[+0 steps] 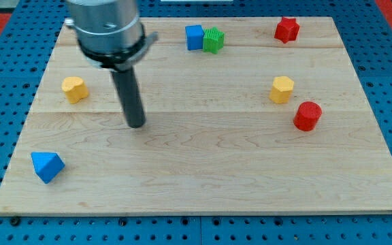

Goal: Point your arm at red circle

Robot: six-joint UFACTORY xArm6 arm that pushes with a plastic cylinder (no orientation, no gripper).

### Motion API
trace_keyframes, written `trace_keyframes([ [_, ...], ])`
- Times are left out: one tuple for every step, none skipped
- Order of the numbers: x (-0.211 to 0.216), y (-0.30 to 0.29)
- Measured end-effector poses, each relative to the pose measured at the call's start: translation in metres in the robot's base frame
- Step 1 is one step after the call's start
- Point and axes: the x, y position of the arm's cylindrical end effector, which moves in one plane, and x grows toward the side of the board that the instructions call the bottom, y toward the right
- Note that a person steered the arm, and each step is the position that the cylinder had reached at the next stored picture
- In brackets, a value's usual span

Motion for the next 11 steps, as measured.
trace_keyframes([
  [0.0, 0.097],
  [0.0, 0.169],
  [0.012, 0.151],
  [0.012, 0.151],
  [0.051, 0.154],
  [0.058, 0.154],
  [0.056, 0.216],
  [0.055, 0.283],
  [0.053, 0.284],
  [0.03, 0.303],
  [0.031, 0.304],
])
